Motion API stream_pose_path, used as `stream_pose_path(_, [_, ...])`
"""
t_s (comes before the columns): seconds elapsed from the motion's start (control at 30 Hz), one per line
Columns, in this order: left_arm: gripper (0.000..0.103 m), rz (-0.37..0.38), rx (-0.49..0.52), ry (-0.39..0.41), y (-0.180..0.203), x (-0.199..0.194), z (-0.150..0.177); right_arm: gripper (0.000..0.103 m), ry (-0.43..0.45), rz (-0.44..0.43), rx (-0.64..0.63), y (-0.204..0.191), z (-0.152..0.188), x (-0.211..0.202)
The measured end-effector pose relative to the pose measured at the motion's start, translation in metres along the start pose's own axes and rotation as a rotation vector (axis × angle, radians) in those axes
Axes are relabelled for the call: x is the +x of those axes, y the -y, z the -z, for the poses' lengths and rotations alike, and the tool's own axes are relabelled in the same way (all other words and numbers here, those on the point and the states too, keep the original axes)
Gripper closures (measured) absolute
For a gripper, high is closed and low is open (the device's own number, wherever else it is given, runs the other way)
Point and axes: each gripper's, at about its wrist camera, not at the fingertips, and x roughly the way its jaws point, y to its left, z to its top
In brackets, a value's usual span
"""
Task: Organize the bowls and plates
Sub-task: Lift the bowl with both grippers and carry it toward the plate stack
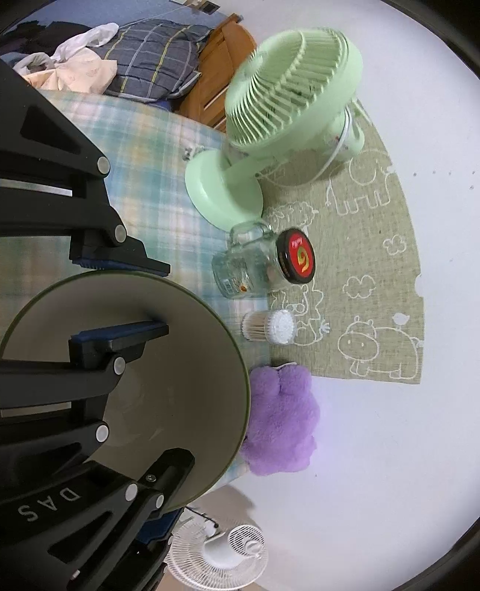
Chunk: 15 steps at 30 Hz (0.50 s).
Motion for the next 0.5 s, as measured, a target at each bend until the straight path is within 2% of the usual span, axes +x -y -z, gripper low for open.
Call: stream_pose_path(0.5, [0.08, 0.057, 0.023, 0.011, -0.053, -0.07, 0.061, 0.081, 0.026, 0.035, 0.019, -0.054, 0.071, -0.076])
